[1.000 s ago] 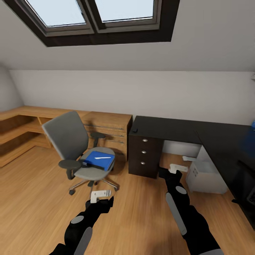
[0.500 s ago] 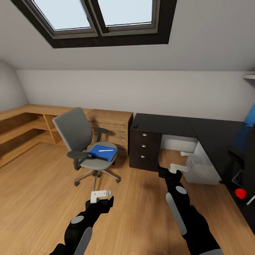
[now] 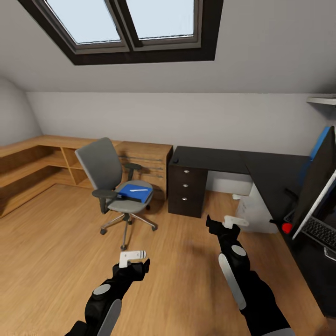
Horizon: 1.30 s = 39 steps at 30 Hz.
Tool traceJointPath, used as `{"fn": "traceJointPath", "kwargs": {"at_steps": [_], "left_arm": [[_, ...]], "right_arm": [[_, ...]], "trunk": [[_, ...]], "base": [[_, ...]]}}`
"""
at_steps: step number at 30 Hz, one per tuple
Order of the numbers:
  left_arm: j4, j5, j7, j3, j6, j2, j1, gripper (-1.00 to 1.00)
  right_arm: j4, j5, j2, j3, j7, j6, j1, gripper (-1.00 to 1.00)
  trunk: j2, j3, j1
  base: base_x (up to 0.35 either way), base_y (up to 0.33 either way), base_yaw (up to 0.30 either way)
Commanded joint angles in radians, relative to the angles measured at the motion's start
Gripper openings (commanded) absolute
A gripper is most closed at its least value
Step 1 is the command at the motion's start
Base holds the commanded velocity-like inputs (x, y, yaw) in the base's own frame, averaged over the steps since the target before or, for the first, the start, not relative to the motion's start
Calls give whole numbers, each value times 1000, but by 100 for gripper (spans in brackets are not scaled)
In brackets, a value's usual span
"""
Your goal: In the bedroom, organize the workspace by keeping the computer under the desk, ensuring the monitor is on the desk, placing the keyboard on the desk next to the monitor, placing the mouse on the desk next to the keyboard, moving the folder from the swivel chair onto the desk next to the mouse, stacking the notebook on top of the folder with the pen on top of the notebook, and positioning the swivel chair next to the desk.
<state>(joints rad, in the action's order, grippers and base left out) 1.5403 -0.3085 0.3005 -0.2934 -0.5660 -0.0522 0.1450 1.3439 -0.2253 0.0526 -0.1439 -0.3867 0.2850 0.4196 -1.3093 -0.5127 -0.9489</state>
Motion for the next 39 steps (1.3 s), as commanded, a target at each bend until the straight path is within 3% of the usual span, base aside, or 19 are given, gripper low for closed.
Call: {"fn": "traceJointPath", "kwargs": {"at_steps": [1,19,39], "left_arm": [[1,-11,9,-1,-3,0,1,100],[1,-10,10,0,-5,0,1,100],[-1,-9,12,4,-5,0,1,100]], "right_arm": [[1,-8,0,-2,-8,3,1,100],[-3,-8,0,-2,-6,2,1,100],[-3,-6,0,-2,-6,2,1,100]], "trunk": [[-1,-1,1],[-1,4,1],[-1,20,1]], "base": [[-326,-157,0],[-313,-127,-53],[-34,-317,-217]]}}
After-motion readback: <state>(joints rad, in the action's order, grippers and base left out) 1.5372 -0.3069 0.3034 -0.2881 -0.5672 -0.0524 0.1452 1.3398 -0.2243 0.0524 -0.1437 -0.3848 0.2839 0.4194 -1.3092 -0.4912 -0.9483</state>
